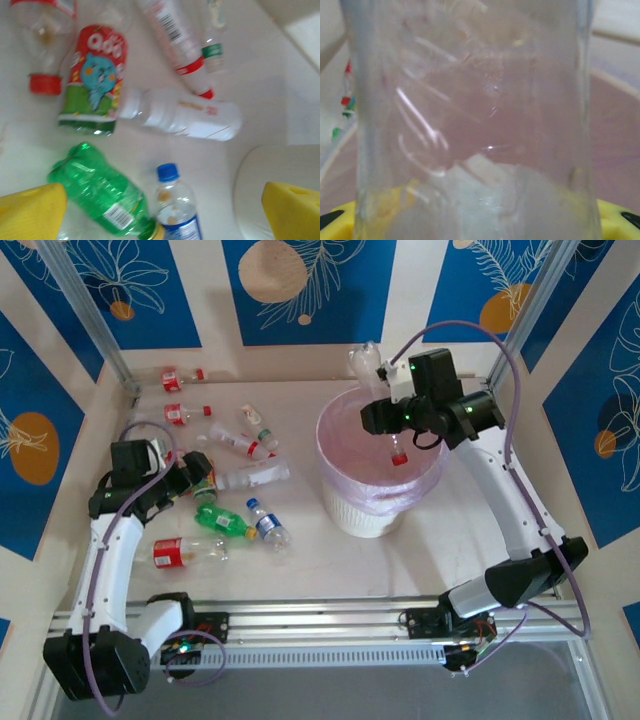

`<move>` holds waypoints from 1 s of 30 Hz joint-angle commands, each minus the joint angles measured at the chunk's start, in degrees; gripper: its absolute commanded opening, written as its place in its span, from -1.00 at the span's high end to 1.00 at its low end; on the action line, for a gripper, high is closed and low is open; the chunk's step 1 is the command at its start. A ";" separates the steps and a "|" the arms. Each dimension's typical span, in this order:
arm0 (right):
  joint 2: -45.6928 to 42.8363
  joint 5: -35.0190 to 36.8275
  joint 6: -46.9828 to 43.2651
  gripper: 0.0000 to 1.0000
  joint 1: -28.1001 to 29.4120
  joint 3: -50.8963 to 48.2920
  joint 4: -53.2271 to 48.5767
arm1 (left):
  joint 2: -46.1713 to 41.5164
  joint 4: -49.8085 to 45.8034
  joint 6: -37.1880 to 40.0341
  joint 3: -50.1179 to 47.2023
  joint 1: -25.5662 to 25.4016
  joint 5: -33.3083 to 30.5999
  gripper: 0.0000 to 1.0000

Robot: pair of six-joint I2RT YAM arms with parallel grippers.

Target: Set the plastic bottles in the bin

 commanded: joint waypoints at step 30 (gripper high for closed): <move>-4.24 -9.64 0.37 -0.85 -5.30 -13.76 12.54 | -3.83 -24.95 -6.08 -4.58 0.19 -13.27 -1.00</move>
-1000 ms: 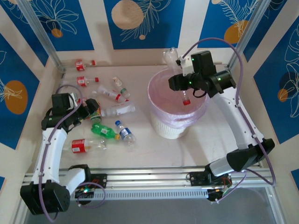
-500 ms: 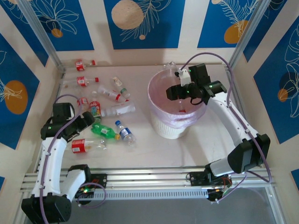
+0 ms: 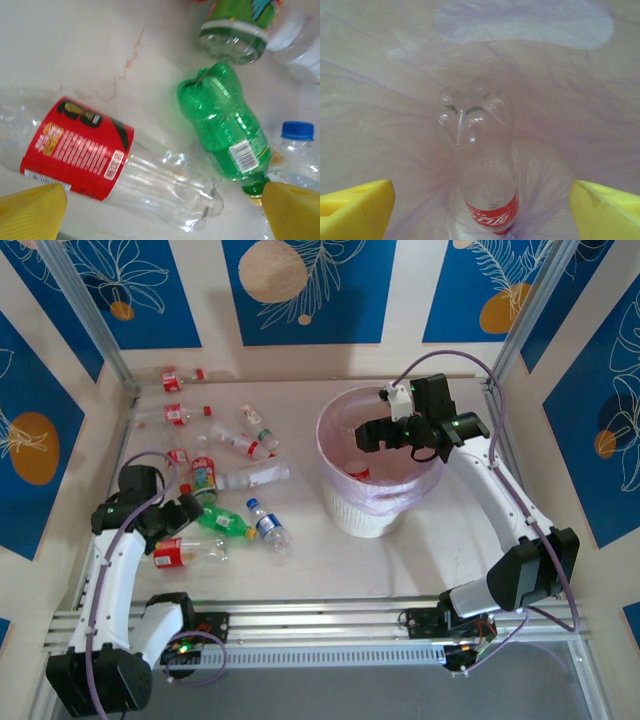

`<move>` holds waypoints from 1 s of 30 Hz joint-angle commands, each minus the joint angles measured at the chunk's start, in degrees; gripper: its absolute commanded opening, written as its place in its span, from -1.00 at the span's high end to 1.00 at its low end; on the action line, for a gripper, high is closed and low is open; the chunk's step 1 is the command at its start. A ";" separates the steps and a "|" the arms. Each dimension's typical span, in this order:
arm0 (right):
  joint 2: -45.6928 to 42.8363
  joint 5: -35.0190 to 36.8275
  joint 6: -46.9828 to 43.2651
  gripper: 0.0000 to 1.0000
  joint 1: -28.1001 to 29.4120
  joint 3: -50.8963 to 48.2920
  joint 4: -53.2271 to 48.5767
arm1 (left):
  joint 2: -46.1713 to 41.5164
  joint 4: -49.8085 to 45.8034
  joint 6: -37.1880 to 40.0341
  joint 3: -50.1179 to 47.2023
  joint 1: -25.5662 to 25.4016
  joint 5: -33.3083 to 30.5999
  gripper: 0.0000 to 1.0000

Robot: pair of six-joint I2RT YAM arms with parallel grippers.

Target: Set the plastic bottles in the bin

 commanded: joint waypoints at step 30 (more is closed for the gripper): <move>-13.56 -0.59 1.70 -0.81 -0.91 -0.70 -2.34 | 12.31 17.86 -24.37 -15.70 2.04 -6.63 -0.84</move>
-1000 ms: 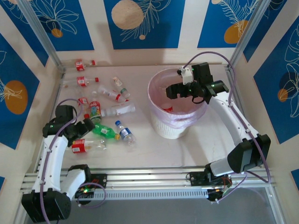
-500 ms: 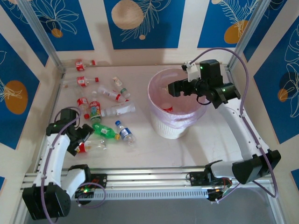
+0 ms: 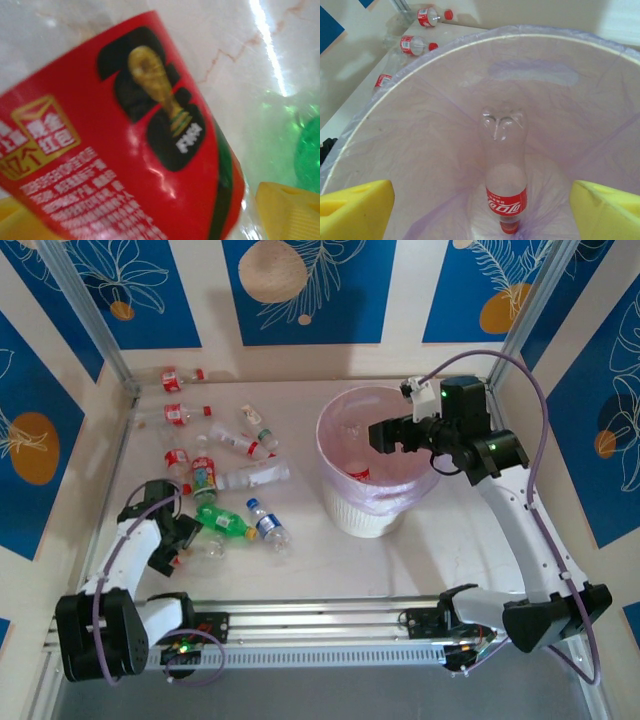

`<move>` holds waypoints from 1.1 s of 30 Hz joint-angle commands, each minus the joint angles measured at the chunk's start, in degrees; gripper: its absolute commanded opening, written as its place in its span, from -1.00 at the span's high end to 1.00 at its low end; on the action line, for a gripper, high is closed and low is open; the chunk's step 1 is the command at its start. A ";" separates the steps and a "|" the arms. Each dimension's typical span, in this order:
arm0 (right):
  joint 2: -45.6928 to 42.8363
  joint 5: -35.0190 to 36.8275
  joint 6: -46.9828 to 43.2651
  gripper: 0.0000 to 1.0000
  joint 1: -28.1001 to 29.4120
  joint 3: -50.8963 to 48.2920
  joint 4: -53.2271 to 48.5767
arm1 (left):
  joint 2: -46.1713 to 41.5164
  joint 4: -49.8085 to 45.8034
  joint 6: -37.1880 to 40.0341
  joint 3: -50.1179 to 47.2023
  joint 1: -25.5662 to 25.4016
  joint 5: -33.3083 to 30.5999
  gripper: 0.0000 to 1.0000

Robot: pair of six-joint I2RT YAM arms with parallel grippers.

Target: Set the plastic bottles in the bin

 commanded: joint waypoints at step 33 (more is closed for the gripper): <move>0.58 3.25 7.16 -0.77 7.02 4.93 -1.43 | -6.88 15.13 19.19 18.87 -6.43 10.74 0.27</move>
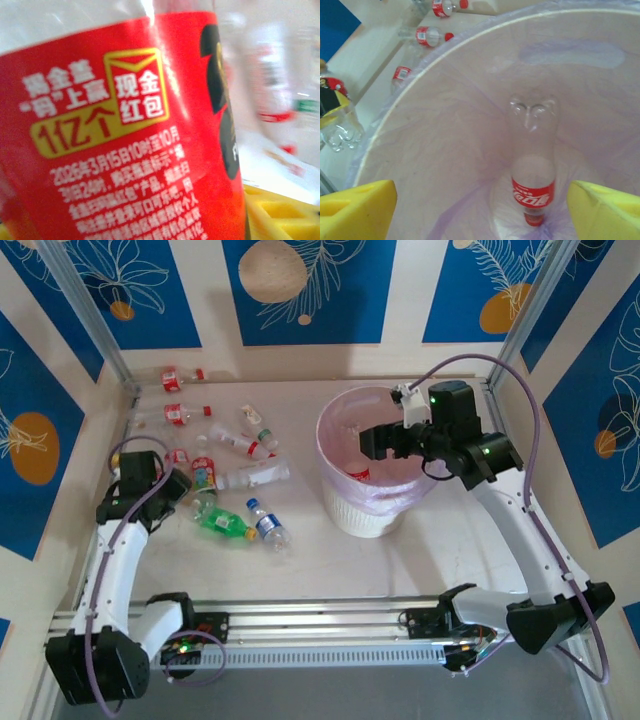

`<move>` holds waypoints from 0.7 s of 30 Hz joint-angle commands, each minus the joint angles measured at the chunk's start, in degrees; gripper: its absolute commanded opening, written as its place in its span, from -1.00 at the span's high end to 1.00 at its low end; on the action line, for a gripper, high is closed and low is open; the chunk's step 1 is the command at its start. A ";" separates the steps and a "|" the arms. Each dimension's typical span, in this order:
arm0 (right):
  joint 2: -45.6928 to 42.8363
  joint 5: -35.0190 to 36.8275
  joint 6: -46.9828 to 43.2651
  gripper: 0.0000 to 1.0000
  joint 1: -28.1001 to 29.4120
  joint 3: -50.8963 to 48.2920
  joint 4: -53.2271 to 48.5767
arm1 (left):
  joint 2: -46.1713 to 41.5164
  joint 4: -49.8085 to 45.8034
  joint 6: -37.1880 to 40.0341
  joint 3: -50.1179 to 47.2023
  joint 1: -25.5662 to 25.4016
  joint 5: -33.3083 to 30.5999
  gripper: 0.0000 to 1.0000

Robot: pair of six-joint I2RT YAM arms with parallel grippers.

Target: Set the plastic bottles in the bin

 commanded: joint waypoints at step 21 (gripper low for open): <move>25.20 6.82 4.28 -0.61 21.67 35.87 -5.17 | 11.62 27.88 20.98 11.16 -23.18 26.58 1.00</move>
